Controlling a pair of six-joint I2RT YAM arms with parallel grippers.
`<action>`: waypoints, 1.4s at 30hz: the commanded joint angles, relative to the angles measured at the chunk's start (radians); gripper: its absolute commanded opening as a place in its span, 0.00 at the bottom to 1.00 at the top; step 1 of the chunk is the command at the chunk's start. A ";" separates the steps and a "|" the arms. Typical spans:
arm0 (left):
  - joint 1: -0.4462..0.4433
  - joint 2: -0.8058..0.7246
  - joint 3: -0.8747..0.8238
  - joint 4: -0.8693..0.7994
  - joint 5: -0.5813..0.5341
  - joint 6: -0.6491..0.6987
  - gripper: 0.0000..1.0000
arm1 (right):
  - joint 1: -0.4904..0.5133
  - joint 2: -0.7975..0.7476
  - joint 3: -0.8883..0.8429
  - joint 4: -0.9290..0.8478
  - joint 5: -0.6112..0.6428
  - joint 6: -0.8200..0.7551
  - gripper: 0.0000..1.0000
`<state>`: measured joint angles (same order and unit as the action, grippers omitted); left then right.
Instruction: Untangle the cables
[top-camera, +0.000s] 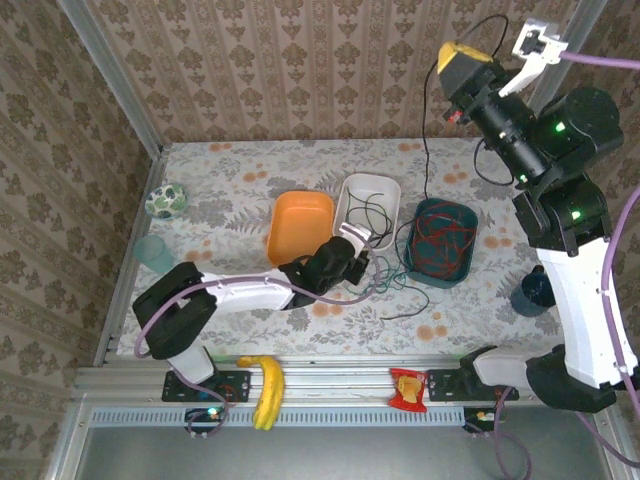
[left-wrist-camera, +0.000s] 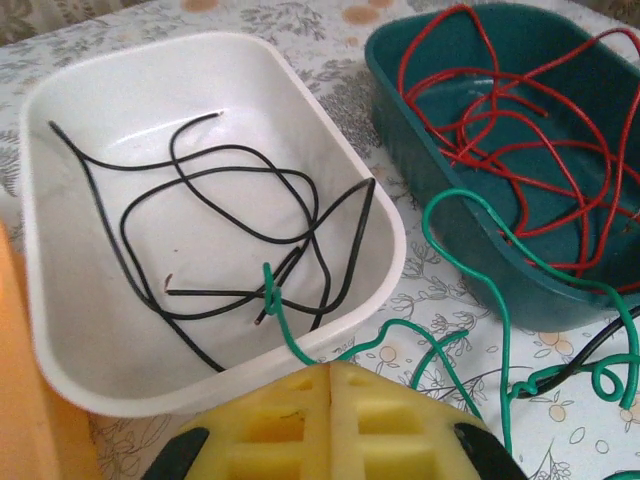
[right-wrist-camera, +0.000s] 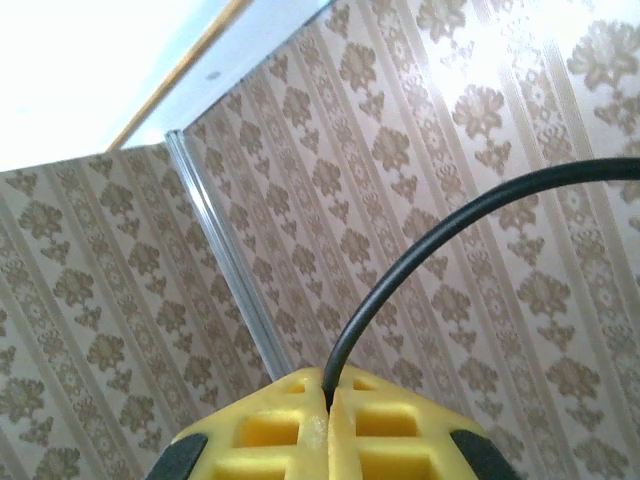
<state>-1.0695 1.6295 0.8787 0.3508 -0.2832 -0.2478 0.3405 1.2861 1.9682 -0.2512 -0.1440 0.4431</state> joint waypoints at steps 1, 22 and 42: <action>0.039 -0.096 -0.055 0.092 -0.067 -0.118 0.18 | -0.003 0.076 0.021 0.011 -0.027 0.027 0.00; 0.089 -0.175 -0.149 0.065 -0.164 -0.224 0.39 | 0.003 0.616 0.059 -0.018 0.011 0.054 0.00; 0.095 -0.164 -0.144 0.056 -0.157 -0.242 0.39 | 0.000 0.551 -0.502 -0.007 -0.164 0.049 0.00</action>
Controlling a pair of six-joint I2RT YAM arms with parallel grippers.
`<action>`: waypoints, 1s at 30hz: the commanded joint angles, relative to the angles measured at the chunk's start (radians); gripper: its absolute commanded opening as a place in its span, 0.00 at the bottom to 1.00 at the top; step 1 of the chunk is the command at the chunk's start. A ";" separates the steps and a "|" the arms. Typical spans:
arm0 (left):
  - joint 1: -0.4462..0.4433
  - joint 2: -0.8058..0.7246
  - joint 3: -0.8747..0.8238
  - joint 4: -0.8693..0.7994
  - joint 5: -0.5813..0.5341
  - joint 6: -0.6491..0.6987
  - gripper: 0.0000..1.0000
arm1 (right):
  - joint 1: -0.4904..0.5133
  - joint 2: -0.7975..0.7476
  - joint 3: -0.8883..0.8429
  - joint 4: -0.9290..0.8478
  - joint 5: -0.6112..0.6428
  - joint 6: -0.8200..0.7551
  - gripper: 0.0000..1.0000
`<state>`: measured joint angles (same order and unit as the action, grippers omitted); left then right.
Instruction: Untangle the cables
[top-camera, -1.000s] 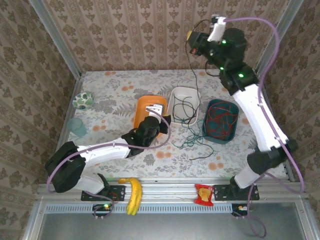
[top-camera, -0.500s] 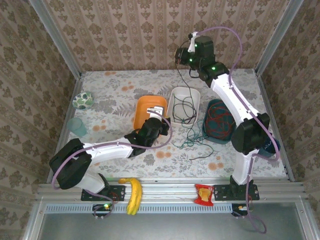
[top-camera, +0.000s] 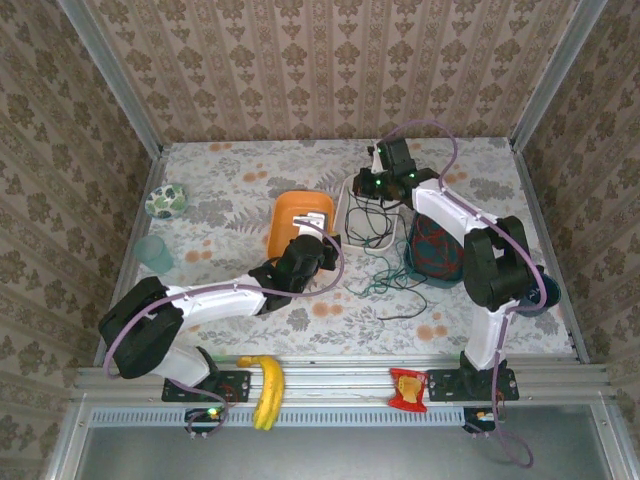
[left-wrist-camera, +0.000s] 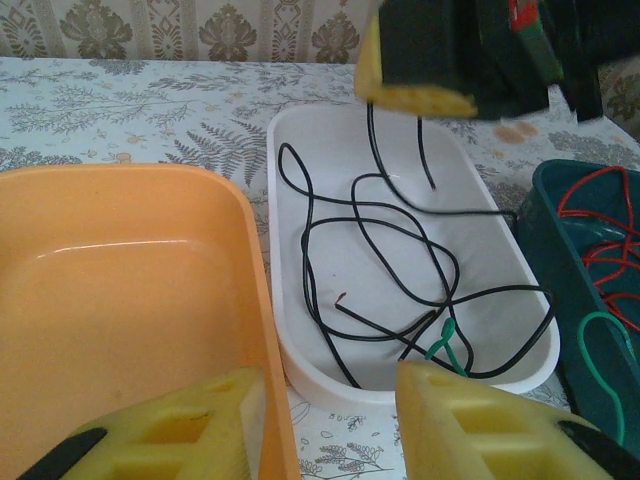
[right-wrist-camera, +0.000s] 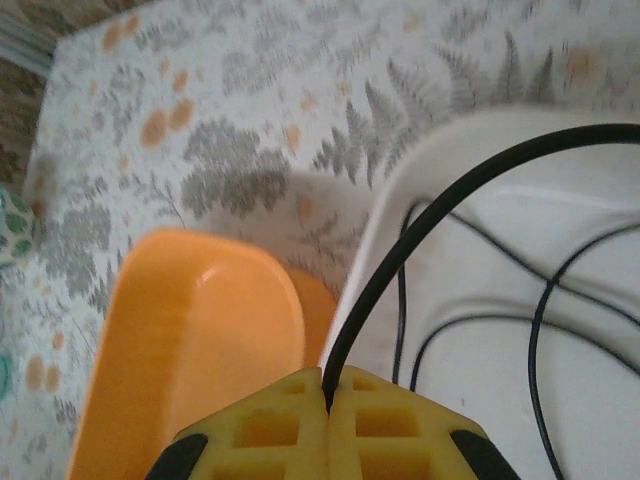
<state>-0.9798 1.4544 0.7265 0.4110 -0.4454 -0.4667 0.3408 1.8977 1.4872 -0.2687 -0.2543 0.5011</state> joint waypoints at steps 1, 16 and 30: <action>0.006 0.014 0.010 -0.006 0.004 -0.023 0.39 | 0.000 -0.054 -0.030 0.003 -0.050 -0.007 0.00; -0.007 0.086 0.081 -0.045 0.101 0.016 0.47 | -0.006 -0.374 -0.278 -0.211 0.239 0.087 0.62; -0.063 0.160 0.172 -0.111 0.114 0.107 0.48 | -0.033 -0.686 -0.634 -0.486 0.299 0.182 0.58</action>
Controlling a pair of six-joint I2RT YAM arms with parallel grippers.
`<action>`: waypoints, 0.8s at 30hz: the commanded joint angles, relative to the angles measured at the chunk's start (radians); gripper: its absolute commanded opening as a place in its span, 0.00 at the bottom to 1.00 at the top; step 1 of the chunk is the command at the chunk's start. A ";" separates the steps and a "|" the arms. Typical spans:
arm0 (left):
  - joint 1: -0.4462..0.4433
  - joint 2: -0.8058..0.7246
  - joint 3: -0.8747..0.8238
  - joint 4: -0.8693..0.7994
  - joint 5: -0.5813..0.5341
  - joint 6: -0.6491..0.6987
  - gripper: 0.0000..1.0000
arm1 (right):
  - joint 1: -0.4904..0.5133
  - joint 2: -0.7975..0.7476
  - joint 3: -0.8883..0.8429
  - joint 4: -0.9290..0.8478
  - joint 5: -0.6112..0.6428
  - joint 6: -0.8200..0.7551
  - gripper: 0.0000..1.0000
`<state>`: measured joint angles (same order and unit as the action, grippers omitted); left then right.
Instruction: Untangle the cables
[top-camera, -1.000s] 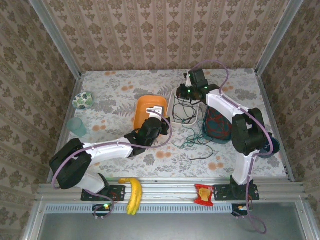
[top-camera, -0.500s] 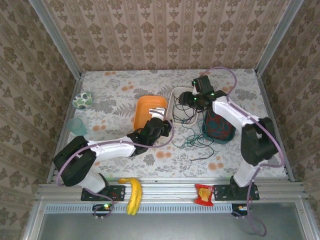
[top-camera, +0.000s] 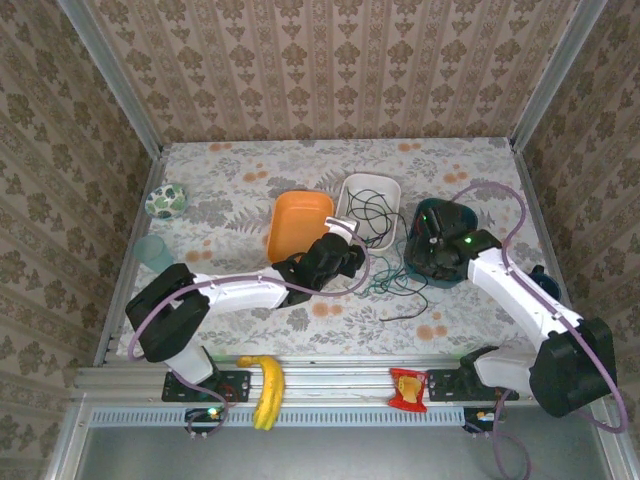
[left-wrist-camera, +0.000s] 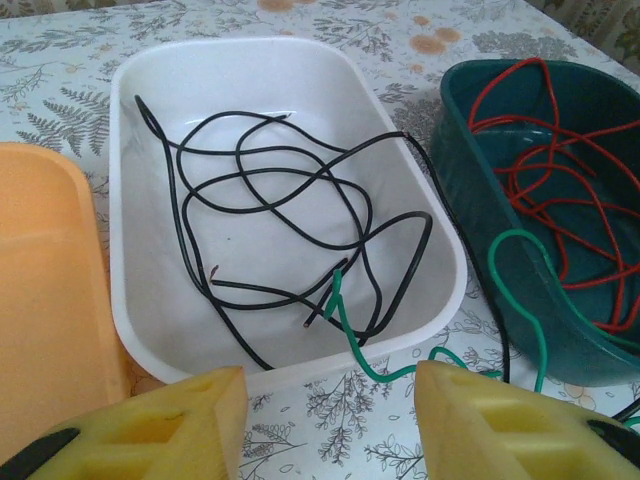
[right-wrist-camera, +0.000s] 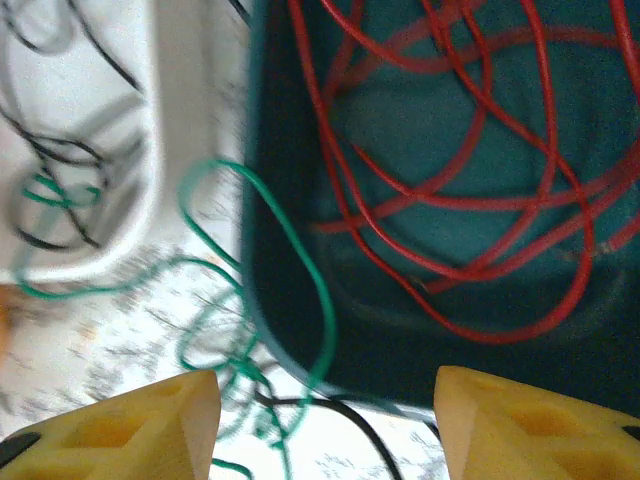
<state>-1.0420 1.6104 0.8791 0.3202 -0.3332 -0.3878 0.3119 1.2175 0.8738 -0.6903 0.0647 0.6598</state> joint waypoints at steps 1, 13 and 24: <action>0.000 0.003 0.017 -0.021 0.002 0.029 0.48 | -0.004 -0.005 -0.032 -0.063 -0.036 0.022 0.57; 0.000 0.003 0.020 -0.023 0.004 0.034 0.48 | -0.015 -0.119 -0.032 -0.011 -0.142 0.006 0.00; 0.000 0.011 0.031 -0.022 0.031 0.032 0.48 | -0.015 -0.134 0.340 0.005 -0.308 -0.178 0.00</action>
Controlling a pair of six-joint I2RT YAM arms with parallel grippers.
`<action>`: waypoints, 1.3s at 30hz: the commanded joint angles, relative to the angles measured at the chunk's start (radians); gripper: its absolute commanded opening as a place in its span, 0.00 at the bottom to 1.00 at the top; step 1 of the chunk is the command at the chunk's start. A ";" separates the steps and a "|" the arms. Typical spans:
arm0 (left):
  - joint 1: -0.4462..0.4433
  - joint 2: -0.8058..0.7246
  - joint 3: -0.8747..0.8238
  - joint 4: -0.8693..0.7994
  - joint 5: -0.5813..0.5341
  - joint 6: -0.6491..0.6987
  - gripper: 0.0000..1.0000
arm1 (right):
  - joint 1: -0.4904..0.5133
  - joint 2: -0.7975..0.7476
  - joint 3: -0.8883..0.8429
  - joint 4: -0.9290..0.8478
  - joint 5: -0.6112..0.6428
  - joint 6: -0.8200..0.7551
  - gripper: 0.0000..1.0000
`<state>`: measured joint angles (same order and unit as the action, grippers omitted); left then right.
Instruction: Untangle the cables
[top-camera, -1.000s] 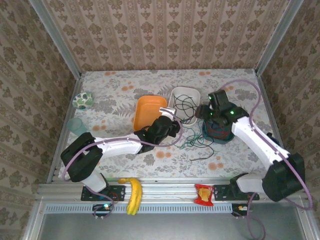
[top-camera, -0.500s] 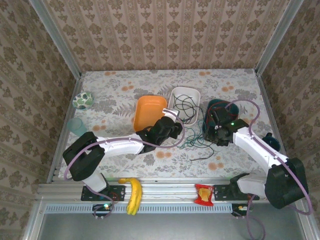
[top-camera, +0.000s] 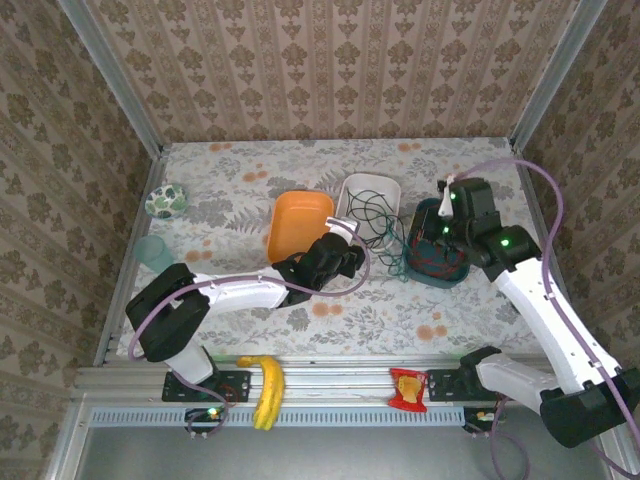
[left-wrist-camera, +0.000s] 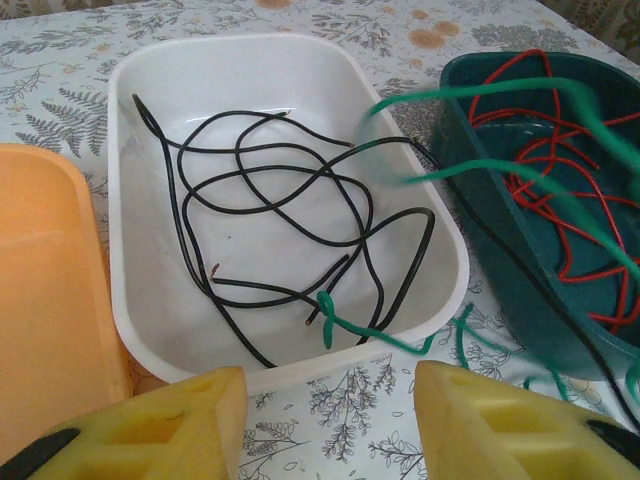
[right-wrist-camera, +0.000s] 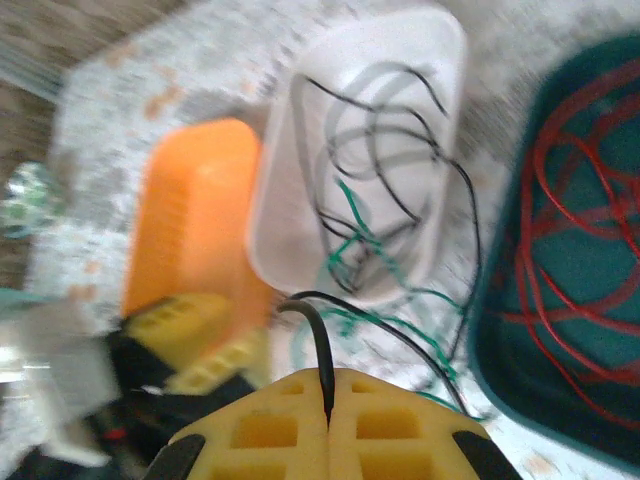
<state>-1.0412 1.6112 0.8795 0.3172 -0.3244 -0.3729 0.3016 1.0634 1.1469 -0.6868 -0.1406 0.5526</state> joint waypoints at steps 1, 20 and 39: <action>-0.002 0.008 0.028 -0.013 0.030 0.019 0.48 | -0.004 0.027 0.094 0.002 -0.133 -0.084 0.00; 0.005 -0.226 -0.117 0.237 0.156 0.077 0.60 | -0.004 -0.155 0.051 0.075 -0.176 -0.134 0.00; -0.045 -0.133 -0.055 0.021 0.192 0.146 0.66 | -0.006 -0.202 -0.004 0.280 0.037 0.110 0.00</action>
<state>-1.0473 1.4521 0.7799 0.3840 -0.1593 -0.3267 0.3008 0.8482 1.1664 -0.5041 -0.1909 0.5549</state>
